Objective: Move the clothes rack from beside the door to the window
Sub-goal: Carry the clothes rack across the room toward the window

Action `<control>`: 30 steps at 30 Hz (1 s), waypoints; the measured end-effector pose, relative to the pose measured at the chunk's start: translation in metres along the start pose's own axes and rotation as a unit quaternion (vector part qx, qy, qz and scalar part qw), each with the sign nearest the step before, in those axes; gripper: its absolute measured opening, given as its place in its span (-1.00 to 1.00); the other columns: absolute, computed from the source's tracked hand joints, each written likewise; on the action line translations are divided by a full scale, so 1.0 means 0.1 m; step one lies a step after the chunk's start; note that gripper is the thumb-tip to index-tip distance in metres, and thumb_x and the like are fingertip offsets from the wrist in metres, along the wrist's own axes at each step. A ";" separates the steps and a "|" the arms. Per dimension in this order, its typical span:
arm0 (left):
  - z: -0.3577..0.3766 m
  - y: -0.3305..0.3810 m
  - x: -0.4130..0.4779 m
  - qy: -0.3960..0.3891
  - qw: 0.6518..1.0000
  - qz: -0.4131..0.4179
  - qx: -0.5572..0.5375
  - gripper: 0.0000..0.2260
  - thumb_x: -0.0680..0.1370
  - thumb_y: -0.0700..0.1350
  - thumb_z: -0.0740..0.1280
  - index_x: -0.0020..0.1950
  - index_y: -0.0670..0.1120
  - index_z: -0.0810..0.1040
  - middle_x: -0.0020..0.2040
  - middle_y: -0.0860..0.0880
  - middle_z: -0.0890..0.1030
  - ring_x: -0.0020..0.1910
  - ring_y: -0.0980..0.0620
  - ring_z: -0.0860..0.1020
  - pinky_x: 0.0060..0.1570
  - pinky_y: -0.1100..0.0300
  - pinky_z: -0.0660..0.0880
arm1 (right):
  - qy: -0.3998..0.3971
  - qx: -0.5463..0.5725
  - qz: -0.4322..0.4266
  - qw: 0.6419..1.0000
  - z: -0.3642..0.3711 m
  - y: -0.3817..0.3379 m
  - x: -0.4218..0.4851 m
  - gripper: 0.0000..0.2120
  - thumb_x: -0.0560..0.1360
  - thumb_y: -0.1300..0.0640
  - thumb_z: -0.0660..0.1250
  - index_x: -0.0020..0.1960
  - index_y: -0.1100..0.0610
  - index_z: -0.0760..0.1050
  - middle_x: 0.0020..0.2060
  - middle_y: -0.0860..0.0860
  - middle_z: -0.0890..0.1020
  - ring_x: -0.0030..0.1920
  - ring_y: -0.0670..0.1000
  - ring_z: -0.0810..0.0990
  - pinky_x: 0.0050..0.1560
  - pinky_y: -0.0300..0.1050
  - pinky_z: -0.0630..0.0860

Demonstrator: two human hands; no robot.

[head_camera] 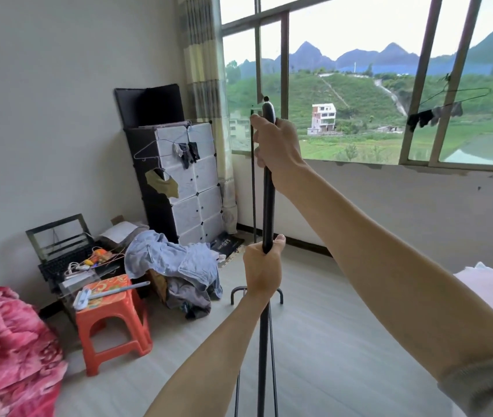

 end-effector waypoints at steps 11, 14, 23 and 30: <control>0.79 -0.50 1.08 -0.068 0.997 -0.001 -0.023 -0.51 0.52 0.05 0.32 -0.52 -0.01 0.19 -0.59 0.07 0.22 -0.55 -0.01 0.21 -0.49 0.17 0.18 | 0.095 -0.052 -0.051 0.993 -0.36 0.54 1.02 -0.57 0.62 -0.04 0.26 -0.38 0.06 0.34 -0.73 -0.16 0.31 -0.67 -0.14 0.27 -0.60 -0.26 0.22; 1.06 -0.66 1.38 -0.095 0.995 -0.006 -0.029 -0.52 0.49 0.09 0.32 -0.52 -0.02 0.19 -0.59 0.06 0.22 -0.54 -0.02 0.20 -0.48 0.15 0.16 | 0.135 -0.079 -0.073 0.985 -0.54 0.64 1.33 -0.58 0.61 -0.02 0.28 -0.39 0.04 0.34 -0.74 -0.18 0.31 -0.69 -0.20 0.24 -0.64 -0.30 0.20; 1.73 -1.26 1.84 -0.080 0.996 -0.032 -0.001 -0.52 0.53 -0.01 0.33 -0.50 -0.05 0.18 -0.57 0.07 0.24 -0.55 0.05 0.21 -0.50 0.16 0.18 | 0.168 -0.091 -0.100 0.976 -1.03 0.92 2.08 -0.53 0.62 0.00 0.29 -0.45 0.00 0.32 -0.75 -0.20 0.31 -0.73 -0.20 0.26 -0.68 -0.37 0.18; 2.53 -1.32 2.32 -0.079 0.997 0.003 0.012 -0.53 0.51 -0.07 0.29 -0.54 -0.01 0.15 -0.61 0.10 0.19 -0.55 -0.01 0.19 -0.51 0.19 0.19 | 0.144 -0.092 -0.112 0.979 -1.62 1.00 2.76 -0.52 0.63 0.02 0.29 -0.44 0.01 0.28 -0.77 -0.20 0.32 -0.74 -0.22 0.28 -0.68 -0.39 0.18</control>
Point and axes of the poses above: each hand's wrist, its own x-axis towards the middle knuckle, its own z-axis out of the palm, y = z × x, the point moved 7 cm from there along x, towards the middle knuckle
